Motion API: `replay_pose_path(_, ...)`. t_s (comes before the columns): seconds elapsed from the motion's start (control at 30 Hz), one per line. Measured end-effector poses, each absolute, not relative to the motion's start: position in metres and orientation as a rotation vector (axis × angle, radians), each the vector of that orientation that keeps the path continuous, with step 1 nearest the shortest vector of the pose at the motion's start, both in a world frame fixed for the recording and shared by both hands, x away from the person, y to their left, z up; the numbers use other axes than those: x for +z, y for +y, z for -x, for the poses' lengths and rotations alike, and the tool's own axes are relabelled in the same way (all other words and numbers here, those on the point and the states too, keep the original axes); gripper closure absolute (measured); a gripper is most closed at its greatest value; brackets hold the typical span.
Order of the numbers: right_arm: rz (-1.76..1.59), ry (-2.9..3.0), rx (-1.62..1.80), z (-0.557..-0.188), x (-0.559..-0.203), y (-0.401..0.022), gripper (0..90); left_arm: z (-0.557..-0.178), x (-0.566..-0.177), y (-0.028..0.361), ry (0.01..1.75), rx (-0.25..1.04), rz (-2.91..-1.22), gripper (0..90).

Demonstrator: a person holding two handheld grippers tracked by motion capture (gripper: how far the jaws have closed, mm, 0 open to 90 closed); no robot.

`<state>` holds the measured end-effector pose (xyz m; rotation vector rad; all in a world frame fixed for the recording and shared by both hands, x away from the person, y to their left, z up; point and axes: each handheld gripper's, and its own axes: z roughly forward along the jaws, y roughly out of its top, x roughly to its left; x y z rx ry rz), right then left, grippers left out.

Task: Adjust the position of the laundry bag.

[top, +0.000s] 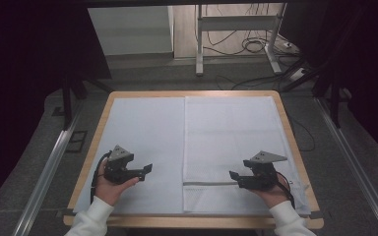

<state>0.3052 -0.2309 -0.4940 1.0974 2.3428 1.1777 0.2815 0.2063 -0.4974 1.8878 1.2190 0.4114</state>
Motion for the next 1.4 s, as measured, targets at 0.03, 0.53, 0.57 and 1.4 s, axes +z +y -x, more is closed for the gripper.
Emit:
replay_pose_path(0.03, -1.100, 2.342, 1.177, -0.305, -0.494, -0.231, 27.2, -0.281, -0.496, 0.206, 1.215, 0.412, -1.887, 15.2)
replay_pose_path(0.53, -1.066, 2.372, 1.163, -0.302, -0.499, -0.221, 27.0, -0.279, -0.496, 0.195, 1.269, 0.426, -1.912, 16.4)
replay_pose_path(0.57, -1.065, 2.374, 1.159, -0.302, -0.500, -0.221, 27.1, -0.280, -0.496, 0.194, 1.265, 0.430, -1.917, 16.7)
replay_pose_path(1.4, -1.100, 2.314, 1.163, -0.305, -0.497, -0.231, 27.1, -0.280, -0.469, 0.157, 1.226, 0.360, -1.925, 18.5)
